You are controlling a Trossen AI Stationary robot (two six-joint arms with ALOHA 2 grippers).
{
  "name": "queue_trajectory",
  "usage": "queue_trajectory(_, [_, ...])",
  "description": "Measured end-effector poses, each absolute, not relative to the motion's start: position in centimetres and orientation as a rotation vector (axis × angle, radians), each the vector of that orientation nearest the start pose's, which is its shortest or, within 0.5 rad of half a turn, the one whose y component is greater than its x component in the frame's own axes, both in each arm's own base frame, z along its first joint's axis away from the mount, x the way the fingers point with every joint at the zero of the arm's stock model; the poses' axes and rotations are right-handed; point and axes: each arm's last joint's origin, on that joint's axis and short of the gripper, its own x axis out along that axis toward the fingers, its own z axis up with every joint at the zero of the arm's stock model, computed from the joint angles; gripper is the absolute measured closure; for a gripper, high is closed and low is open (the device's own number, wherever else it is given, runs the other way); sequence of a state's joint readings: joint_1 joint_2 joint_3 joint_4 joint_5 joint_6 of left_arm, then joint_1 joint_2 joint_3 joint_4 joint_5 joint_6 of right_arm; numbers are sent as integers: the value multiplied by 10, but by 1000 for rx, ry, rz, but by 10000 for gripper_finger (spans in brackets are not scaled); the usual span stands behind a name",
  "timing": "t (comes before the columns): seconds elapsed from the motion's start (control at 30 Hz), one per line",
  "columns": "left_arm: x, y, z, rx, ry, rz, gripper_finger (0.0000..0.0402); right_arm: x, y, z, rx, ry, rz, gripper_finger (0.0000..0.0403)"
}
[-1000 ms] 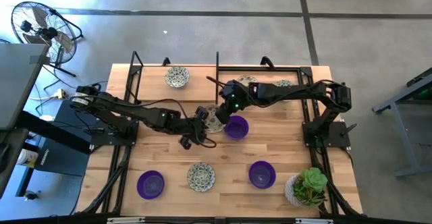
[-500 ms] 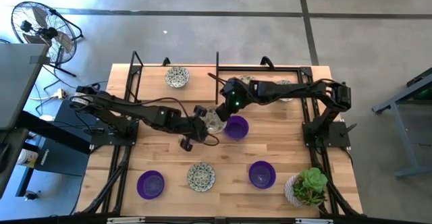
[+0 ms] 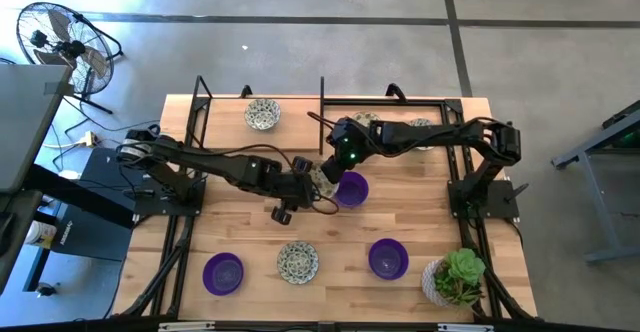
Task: Pick & Place Mini bowls
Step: Put the bottom right yellow bowl on the shelf
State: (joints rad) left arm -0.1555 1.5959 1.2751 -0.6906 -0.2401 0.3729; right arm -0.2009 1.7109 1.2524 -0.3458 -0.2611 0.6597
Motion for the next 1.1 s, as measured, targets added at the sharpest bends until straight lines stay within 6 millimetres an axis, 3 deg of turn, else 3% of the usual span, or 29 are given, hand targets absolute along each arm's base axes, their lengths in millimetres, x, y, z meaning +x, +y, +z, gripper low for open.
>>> queue_trajectory(0.2, [331,-47,272,489,973,-154,259,365,-67,244,788,752,-196,379])
queue_trajectory(0.53, [335,-48,272,484,971,-163,382,366,-68,245,760,737,-196,377])
queue_trajectory(0.83, [328,-46,267,430,1060,-111,392,361,-68,250,697,761,-184,329])
queue_trajectory(1.1, [318,-42,270,364,1130,37,393,325,-59,301,529,674,-195,258])
